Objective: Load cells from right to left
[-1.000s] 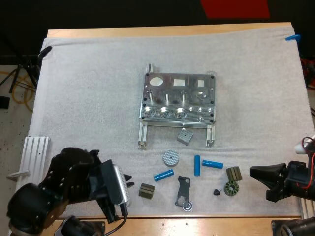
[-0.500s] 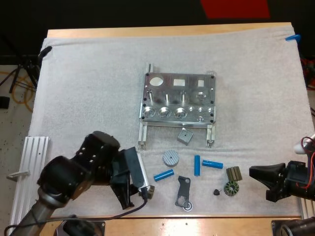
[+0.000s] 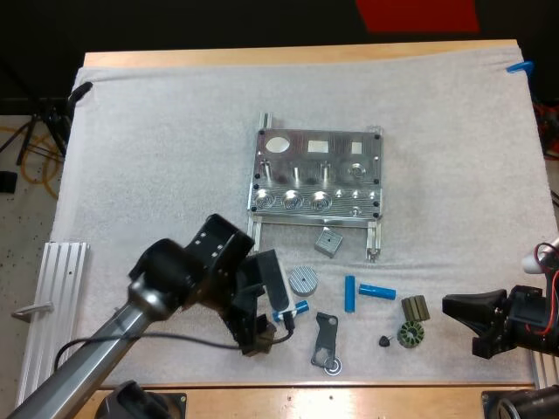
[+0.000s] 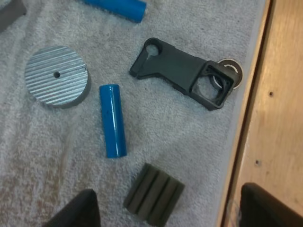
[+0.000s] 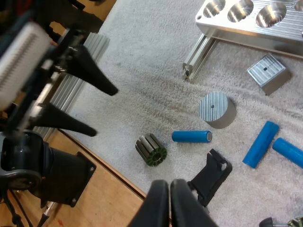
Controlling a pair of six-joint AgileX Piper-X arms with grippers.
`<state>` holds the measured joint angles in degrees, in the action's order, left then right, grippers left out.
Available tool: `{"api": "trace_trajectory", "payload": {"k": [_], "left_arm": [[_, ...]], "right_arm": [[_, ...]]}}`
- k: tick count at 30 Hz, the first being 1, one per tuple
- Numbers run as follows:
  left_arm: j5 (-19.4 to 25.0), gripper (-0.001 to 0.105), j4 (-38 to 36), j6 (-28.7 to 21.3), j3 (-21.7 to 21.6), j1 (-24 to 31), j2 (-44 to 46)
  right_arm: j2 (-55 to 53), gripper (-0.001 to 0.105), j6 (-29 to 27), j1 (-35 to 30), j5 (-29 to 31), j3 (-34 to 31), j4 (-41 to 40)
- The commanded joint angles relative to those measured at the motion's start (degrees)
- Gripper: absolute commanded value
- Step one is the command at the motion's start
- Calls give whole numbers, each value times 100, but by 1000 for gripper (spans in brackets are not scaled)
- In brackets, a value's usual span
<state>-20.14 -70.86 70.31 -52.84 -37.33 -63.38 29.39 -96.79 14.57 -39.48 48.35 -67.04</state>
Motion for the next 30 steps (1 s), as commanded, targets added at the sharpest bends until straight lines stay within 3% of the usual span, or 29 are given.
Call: {"api": "trace_trajectory", "payload": {"k": [1, 8, 16, 22, 26, 30], "left_arm": [[-12, 61, 174, 9, -38, -19, -143], [-12, 61, 644, 9, -38, -19, -687], [431, 61, 844, 9, -38, -101, -1198], [634, 61, 896, 9, -38, -533, -1561], [1138, 61, 1025, 9, -38, -908, -1810], [1249, 61, 1099, 143, -38, -1090, -2072]], "right_arm": [[4, 0, -80, 8, -62, 54, -3], [4, 0, -80, 8, -62, 54, -3], [4, 0, -80, 8, -62, 54, 39], [4, 0, -80, 8, -39, 54, 35], [4, 0, -80, 8, -26, 54, 35], [4, 0, -80, 8, -26, 54, 35]]}}
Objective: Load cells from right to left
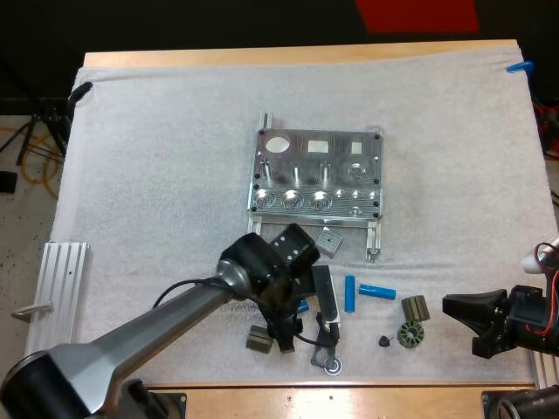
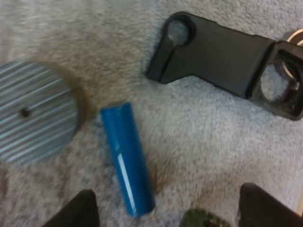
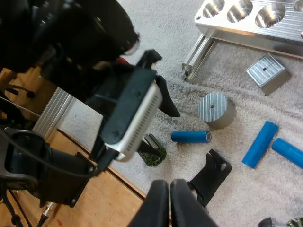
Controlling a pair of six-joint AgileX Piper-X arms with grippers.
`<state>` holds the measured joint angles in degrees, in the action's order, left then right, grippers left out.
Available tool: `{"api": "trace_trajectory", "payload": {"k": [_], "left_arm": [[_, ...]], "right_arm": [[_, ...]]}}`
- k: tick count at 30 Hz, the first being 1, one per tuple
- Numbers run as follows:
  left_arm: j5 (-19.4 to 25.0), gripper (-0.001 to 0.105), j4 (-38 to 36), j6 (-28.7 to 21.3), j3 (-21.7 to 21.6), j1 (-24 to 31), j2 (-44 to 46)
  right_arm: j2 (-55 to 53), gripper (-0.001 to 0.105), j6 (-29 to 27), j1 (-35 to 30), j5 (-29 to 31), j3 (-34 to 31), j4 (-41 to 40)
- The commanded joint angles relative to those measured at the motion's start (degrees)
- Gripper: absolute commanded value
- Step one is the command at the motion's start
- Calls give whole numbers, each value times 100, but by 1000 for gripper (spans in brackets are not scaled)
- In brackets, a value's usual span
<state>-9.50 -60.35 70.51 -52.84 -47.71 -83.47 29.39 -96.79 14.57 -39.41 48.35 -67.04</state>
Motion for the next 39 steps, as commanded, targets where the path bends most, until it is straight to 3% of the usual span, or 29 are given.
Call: {"api": "trace_trajectory", "payload": {"k": [1, 3, 21, 39], "left_arm": [[240, 61, 57, 166, -38, -61, -103], [293, 61, 93, 440, -38, -59, -254], [451, 59, 257, 1072, -38, -59, -1118], [453, 58, 217, 1071, -27, -59, -1290]], "right_arm": [[4, 0, -80, 8, -33, 54, 35], [4, 0, -80, 8, -33, 54, 35], [4, 0, -80, 8, -33, 54, 35], [4, 0, -80, 8, -33, 54, 35]]}}
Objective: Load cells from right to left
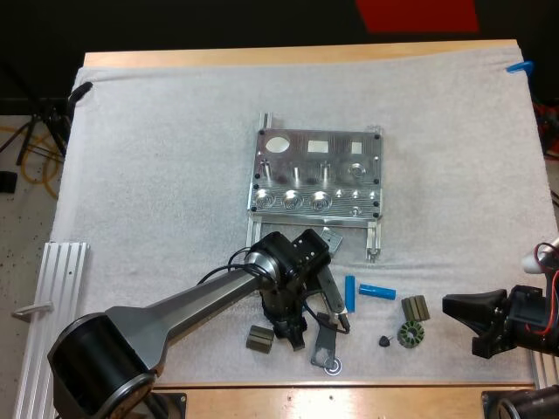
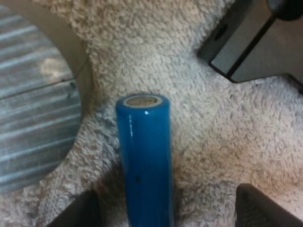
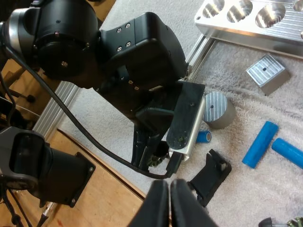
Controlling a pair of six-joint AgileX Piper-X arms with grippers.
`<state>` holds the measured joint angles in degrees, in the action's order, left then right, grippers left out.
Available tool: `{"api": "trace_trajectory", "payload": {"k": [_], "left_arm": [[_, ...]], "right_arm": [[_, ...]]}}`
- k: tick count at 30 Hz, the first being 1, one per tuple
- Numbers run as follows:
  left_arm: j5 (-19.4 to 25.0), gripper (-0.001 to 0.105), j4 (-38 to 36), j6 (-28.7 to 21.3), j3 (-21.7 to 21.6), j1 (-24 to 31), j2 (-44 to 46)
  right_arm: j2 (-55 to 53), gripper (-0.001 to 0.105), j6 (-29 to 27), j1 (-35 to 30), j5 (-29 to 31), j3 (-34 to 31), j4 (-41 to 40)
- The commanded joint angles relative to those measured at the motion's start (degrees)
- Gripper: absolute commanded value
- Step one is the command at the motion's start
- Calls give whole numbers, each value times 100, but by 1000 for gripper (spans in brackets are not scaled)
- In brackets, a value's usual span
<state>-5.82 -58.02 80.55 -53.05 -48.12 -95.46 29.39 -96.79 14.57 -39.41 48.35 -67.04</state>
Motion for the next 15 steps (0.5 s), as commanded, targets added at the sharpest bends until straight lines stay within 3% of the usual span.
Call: {"api": "trace_trajectory", "payload": {"k": [1, 4, 9, 11, 15], "left_arm": [[85, 58, -16, 66, -6, -17, -92], [85, 46, -16, 66, -6, -17, -92], [96, 8, -54, 66, -6, -17, -92], [96, 0, -64, 66, -6, -17, -92], [96, 0, -61, 66, -6, -17, -92]], "right_arm": [[4, 0, -80, 8, -33, 54, 35], [4, 0, -80, 8, -33, 54, 35], [4, 0, -80, 8, -33, 54, 35], [4, 0, -80, 8, -33, 54, 35], [4, 0, -80, 8, -33, 54, 35]]}}
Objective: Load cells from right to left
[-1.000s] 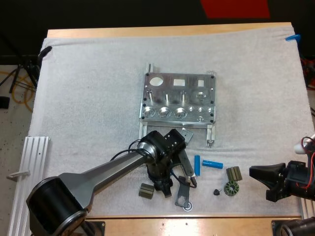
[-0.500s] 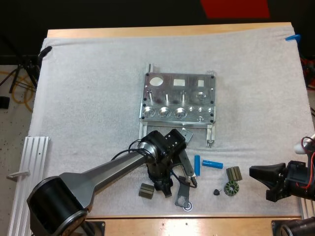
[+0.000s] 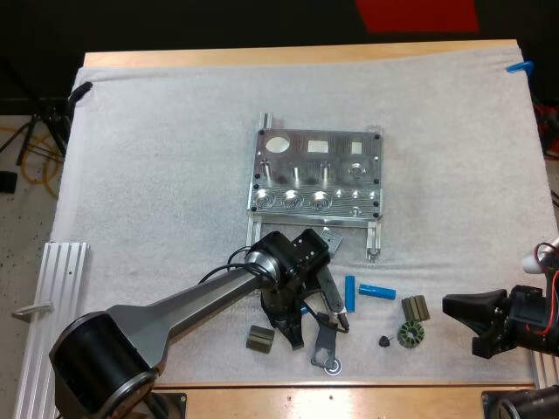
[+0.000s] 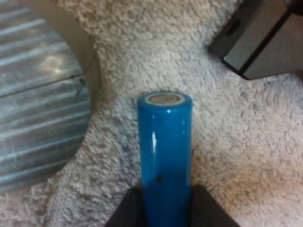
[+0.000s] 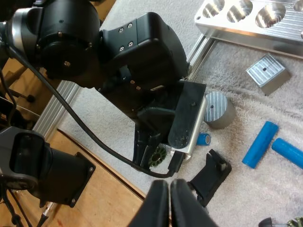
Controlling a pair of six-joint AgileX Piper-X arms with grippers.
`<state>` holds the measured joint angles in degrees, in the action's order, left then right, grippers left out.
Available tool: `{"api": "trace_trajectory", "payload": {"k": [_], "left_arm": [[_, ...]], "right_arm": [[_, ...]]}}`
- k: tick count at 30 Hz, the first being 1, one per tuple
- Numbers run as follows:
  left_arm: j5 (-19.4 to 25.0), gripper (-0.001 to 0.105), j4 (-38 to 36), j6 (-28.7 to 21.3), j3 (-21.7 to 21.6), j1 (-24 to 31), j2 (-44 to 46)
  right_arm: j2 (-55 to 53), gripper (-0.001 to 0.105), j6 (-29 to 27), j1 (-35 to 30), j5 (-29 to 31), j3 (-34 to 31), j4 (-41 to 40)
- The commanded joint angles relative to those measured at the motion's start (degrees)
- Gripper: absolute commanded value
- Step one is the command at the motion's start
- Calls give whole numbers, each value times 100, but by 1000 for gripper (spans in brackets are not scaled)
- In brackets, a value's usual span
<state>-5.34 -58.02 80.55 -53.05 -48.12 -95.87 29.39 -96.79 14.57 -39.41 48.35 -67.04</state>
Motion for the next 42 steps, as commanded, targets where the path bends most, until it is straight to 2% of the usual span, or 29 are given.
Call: {"api": "trace_trajectory", "payload": {"k": [1, 10, 17, 25, 29, 31, 36, 40, 42], "left_arm": [[48, 0, -61, 66, -6, -17, -50], [48, 0, -192, 153, -6, -17, 202], [-30, 0, -192, -28, -6, -17, 1077], [-628, 0, -169, -126, 4, -17, 2180], [-1221, 0, -113, -126, 4, -17, 2674], [-1502, 0, -67, -126, 4, -17, 2849], [-1654, 0, 52, -126, 4, -17, 3291], [-2094, 0, 144, -159, 4, -17, 3466], [-2486, 0, 224, -158, 4, -17, 3519]], "right_arm": [[4, 0, -80, 8, -33, 54, 35], [4, 0, -80, 8, -33, 54, 35], [4, 0, -80, 8, -33, 54, 35], [4, 0, 168, 8, -72, 54, 35], [4, 0, 237, 8, -71, 54, 35], [4, 5, 297, 8, -71, 54, 35], [4, 38, 706, 8, -166, 54, 35], [16, 41, 712, 51, -166, 43, 60], [98, 41, 838, 180, -166, 36, 77]]}}
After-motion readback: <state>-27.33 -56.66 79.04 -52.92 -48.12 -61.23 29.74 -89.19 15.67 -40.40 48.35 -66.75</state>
